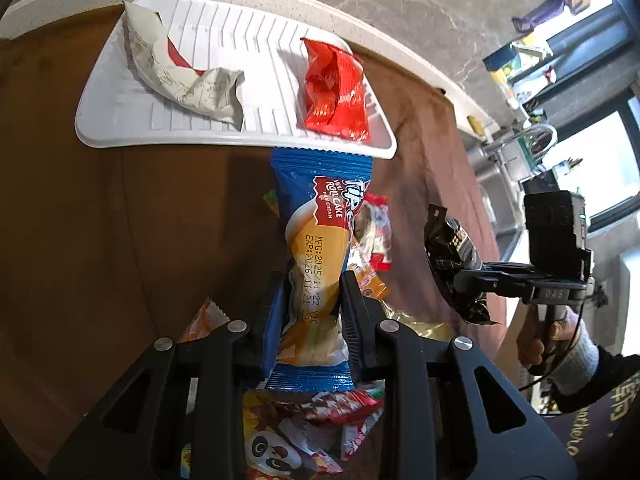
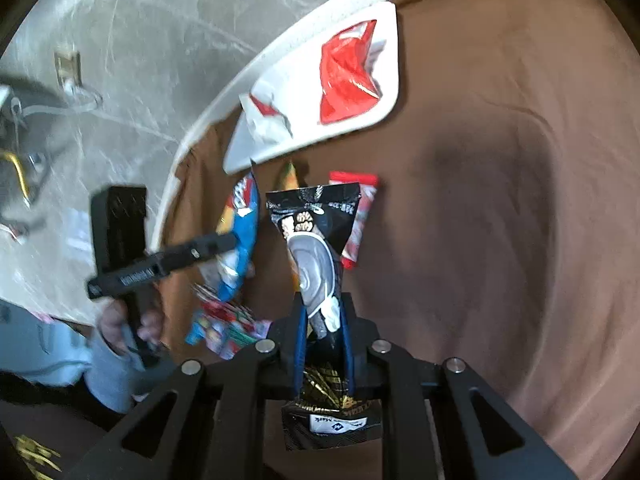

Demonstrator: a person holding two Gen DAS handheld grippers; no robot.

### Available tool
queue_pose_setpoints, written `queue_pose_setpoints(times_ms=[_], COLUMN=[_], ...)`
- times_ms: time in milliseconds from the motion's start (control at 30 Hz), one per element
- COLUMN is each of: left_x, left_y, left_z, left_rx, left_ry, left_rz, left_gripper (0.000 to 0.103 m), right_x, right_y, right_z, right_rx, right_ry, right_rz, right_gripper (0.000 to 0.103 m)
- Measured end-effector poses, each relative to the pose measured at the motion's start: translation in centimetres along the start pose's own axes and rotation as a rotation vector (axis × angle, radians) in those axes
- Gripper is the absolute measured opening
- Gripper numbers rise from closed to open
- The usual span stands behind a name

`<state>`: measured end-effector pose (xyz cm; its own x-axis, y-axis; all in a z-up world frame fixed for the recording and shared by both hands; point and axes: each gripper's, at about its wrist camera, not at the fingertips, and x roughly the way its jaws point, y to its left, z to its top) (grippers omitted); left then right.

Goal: Organize snacks
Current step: 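Place both held packets into the white tray and open both tools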

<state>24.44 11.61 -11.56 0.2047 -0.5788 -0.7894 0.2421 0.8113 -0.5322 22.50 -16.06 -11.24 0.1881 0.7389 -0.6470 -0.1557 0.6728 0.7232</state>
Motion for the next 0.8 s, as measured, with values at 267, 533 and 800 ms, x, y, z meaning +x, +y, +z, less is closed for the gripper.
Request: queue_pose_setpoints(times_ms=[267, 533, 800], left_x=[-2.7, -5.2, -5.0], left_y=[1.0, 4.5, 10.8], left_z=[2.1, 6.1, 9.7], left_rx=[-0.070, -0.167, -0.342], left_ry=[-0.074, -0.194, -0.260], left_rz=[-0.090, -0.083, -0.007], left_gripper=[0.025, 0.025, 0.025], right_x=[0.9, 2.1, 4.2], right_y=[1.3, 3.3, 3.4], right_z=[3.9, 9.4, 13.2], right_rx=[0.048, 0.055, 0.072], right_ry=[-0.038, -0.079, -0.104], right_rz=[0.140, 0.220, 0.220], right_gripper=[0.017, 0.017, 0.017])
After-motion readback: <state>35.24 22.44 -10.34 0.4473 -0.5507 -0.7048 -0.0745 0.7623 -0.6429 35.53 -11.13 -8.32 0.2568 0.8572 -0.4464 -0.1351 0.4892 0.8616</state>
